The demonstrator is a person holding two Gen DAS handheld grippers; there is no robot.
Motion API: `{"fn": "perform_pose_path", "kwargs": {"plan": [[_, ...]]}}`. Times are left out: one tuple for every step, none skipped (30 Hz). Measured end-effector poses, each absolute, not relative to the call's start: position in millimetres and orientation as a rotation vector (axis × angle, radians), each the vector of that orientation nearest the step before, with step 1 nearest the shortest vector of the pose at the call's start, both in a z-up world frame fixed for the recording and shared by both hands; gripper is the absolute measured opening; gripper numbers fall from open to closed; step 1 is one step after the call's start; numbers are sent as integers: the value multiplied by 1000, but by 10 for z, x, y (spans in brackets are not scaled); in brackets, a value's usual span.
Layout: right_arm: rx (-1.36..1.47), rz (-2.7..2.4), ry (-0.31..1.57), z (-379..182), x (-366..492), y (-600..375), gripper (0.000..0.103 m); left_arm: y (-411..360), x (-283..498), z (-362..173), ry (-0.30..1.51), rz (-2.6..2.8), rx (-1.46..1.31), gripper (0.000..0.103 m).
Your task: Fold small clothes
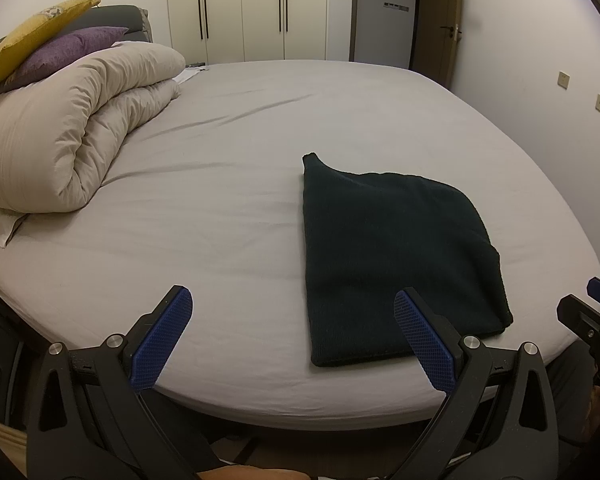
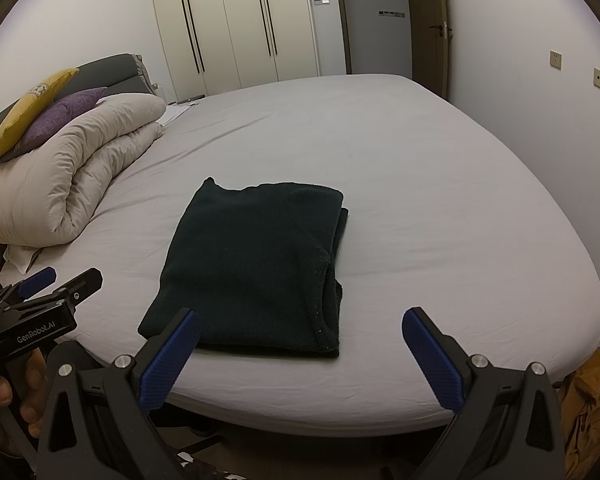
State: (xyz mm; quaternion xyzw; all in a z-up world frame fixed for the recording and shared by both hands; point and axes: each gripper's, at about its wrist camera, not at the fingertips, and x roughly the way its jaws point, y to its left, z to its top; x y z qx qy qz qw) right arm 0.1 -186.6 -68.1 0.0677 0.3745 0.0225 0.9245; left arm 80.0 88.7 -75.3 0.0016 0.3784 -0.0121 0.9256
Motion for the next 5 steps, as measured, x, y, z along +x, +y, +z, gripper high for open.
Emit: {"fn": "perform_pose_path", "kwargs": {"plan": [[139,46,769,-685,-5,-1858,103,889,802,-752,777,-25,2,103],[139,47,769,-685,-4,-1859,103,889,793,-758,777,-25,0,103],[139,47,769,-685,-4,-1859,103,895,798,-760,777,-25,0,103],[140,47,769,-688,-11,-1852,103,898,797,-763,776,-23,1,103],[140,47,769,-688,-12,-1850,103,899,803,-763,776,-22,3,103]]}}
